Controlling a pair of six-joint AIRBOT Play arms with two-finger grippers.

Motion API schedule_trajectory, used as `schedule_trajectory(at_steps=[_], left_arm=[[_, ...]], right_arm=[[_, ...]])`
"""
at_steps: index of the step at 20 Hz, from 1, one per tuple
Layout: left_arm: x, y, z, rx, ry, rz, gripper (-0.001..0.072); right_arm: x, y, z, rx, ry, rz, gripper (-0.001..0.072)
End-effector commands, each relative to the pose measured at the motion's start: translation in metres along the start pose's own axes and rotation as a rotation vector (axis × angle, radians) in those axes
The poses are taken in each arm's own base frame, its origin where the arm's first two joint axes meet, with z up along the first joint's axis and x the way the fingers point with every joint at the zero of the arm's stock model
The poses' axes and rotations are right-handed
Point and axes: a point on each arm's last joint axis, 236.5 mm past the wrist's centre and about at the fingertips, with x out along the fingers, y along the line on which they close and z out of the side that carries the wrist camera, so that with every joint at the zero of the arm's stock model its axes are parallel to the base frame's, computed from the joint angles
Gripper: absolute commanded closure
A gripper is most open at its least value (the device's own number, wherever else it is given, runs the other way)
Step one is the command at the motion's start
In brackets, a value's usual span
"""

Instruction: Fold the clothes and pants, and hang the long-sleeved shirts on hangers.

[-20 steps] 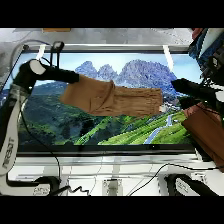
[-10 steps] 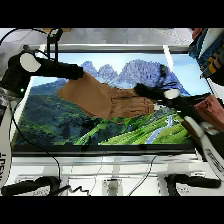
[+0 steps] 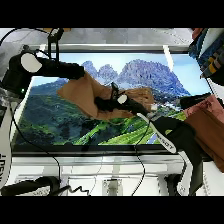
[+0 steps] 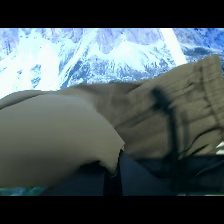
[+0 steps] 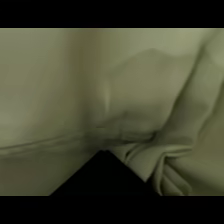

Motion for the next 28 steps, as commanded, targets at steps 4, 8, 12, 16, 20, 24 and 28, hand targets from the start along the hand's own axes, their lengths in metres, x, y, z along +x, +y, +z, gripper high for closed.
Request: schedule_trajectory(at_steps=[4,8,12,16,20,24,28], left_arm=[[0.008,-0.037,0.015,-0.078,-0.064,-0.134,0.0683],[0.059,-0.095,-0.018,-0.08,0.036,-0.22,0.0683],[0.119,-0.185,-0.019,-0.142,-0.087,-0.333,0.0683],[0.164,-0.258,-0.05,-0.136,-0.153,-0.394,0.0328],[0.17,-0.279,-0.066,-0.068,-0.15,-0.401,0.0007],[0.163,-0.228,-0.047,-0.022,-0.138,-0.323,0.0007],[0.154,-0.168,-0.041,-0.06,-0.053,-0.256,0.0007]], right_arm=[[-0.053,-0.032,0.003,-0.197,0.195,-0.157,0.0686],[-0.2,-0.062,0.085,-0.301,0.07,-0.348,0.0685],[-0.358,-0.049,0.152,-0.28,-0.259,-0.396,0.0685],[-0.451,-0.07,0.168,-0.237,-0.414,-0.495,0.0684],[-0.496,-0.13,0.178,-0.197,-0.444,-0.672,0.0685],[-0.496,-0.198,0.162,-0.202,-0.267,-0.719,0.0686],[-0.408,-0.204,0.11,-0.155,-0.036,-0.25,0.0686]])
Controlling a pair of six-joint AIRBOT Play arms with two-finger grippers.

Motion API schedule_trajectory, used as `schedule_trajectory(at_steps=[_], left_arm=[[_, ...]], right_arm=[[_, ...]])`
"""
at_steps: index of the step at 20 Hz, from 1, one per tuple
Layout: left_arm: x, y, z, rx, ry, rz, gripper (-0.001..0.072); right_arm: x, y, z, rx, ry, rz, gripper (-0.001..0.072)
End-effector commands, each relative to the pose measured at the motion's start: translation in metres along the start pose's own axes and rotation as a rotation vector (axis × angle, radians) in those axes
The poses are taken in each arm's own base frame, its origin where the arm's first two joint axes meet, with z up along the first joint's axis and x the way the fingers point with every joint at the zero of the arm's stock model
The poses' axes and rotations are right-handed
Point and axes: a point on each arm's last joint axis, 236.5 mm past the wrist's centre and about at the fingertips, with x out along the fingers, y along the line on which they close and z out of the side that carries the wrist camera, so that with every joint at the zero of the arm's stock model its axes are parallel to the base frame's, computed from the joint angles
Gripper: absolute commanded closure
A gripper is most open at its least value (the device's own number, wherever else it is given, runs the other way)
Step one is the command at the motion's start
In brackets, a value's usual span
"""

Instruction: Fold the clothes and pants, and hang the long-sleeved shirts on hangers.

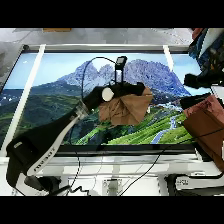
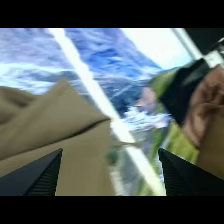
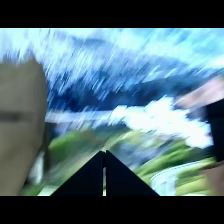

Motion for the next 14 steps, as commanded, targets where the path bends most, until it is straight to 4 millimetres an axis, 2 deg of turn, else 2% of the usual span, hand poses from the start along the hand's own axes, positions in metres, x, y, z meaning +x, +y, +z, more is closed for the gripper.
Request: schedule_trajectory(at_steps=[1,2,3,5,9,11,14], left_arm=[[-0.019,0.044,0.002,-0.023,0.075,0.061,0.0007],[-0.022,0.053,0.002,-0.031,0.084,0.072,0.0007],[-0.023,0.059,0.003,-0.037,0.086,0.081,0.0007],[-0.024,0.063,0.005,-0.04,0.082,0.086,0.0007],[-0.024,0.062,0.004,-0.039,0.087,0.084,0.0008],[-0.024,0.062,0.004,-0.039,0.087,0.084,0.0007],[-0.024,0.062,0.004,-0.039,0.086,0.085,0.0007]], right_arm=[[0.043,0.042,-0.046,0.063,0.145,0.385,0.0621],[0.056,0.055,-0.05,0.104,0.158,0.446,0.0276],[0.07,0.069,-0.05,0.134,0.162,0.488,-0.0005],[0.099,0.087,-0.045,0.158,0.151,0.471,0.0],[0.144,0.111,-0.012,0.211,0.015,0.364,0.0007],[0.159,0.113,-0.024,0.194,0.075,0.338,0.002],[0.176,0.085,-0.055,0.188,0.235,0.222,0.002]])
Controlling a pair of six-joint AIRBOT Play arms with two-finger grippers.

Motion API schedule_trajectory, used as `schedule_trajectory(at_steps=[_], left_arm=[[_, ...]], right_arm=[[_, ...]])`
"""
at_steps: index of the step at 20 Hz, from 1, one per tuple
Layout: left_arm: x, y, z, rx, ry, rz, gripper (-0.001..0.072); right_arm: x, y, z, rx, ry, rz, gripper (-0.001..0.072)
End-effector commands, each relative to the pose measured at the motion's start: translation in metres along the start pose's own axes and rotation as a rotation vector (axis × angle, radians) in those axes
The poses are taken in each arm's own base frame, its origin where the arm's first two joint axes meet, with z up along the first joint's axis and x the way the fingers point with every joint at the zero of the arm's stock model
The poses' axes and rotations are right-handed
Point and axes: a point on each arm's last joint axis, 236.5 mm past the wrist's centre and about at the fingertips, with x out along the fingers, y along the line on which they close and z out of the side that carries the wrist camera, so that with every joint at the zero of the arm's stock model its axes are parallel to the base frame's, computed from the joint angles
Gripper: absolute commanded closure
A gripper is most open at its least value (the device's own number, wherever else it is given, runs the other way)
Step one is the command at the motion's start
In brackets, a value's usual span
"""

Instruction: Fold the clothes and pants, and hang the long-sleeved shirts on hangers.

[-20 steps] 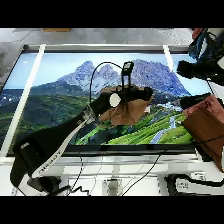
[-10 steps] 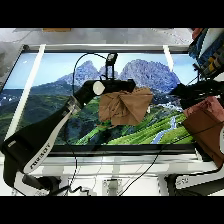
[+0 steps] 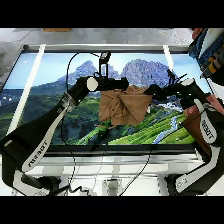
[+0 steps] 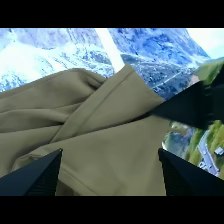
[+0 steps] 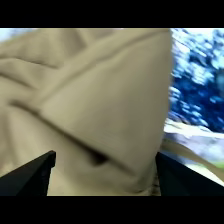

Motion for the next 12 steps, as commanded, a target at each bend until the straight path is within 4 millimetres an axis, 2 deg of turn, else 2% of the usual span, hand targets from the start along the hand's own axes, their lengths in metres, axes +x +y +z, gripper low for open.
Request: schedule_trajectory(at_steps=[1,3,7,10,12], left_arm=[[0.0,0.001,-0.001,0.001,0.004,0.002,0.0007],[0.0,0.001,-0.001,0.001,0.004,0.002,0.0008],[0.0,0.001,0.0,0.001,0.003,0.002,0.0008],[-0.001,0.01,-0.001,0.055,0.005,0.04,0.0007],[-0.003,0.032,0.001,0.163,0.014,0.123,0.0015]], right_arm=[[0.015,-0.035,-0.015,0.043,0.095,-0.143,0.002],[0.019,-0.037,-0.017,0.064,0.101,-0.139,0.0022],[0.044,-0.024,-0.042,0.159,0.206,-0.024,0.0021],[0.072,0.018,-0.047,0.218,0.226,0.147,0.0022],[0.089,0.05,-0.054,0.201,0.233,0.198,0.0027]])
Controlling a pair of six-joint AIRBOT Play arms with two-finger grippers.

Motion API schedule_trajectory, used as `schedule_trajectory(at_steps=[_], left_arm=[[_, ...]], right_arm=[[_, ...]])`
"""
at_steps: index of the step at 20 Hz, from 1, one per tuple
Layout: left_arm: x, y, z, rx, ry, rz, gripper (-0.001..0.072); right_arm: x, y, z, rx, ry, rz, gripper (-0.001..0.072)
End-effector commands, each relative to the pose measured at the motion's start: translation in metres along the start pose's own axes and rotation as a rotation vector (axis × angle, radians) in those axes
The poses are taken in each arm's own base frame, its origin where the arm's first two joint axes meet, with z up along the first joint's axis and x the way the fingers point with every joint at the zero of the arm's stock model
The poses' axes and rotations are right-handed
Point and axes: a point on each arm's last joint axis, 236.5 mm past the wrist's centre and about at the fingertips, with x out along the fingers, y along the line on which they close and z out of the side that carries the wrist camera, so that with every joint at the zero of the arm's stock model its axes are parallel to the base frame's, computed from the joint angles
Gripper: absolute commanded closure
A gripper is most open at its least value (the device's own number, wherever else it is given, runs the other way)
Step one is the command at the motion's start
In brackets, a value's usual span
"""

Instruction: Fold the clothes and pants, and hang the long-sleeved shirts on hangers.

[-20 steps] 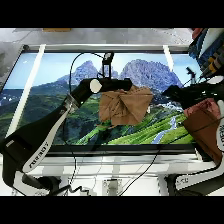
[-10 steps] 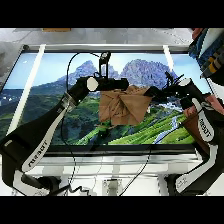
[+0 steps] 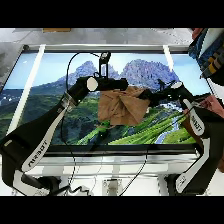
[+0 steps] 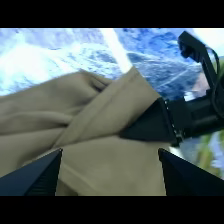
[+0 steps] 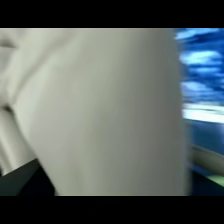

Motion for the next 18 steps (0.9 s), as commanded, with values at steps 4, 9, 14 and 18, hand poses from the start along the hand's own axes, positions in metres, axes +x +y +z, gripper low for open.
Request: schedule_trajectory(at_steps=[4,9,14,18], left_arm=[[-0.02,0.045,0.003,0.152,0.038,0.147,0.0416],[-0.087,0.065,0.045,0.176,-0.027,0.221,0.0491],[-0.186,0.058,0.094,0.252,-0.163,0.307,0.0491],[-0.251,0.028,0.12,0.28,-0.295,0.297,0.0491]], right_arm=[[0.058,0.093,-0.021,0.007,0.013,0.212,0.068],[-0.027,0.194,0.005,-0.209,-0.184,0.566,0.0685],[-0.213,0.216,0.032,-0.359,-0.513,0.613,0.0685],[-0.357,0.184,0.015,-0.331,-0.733,0.531,0.0685]])
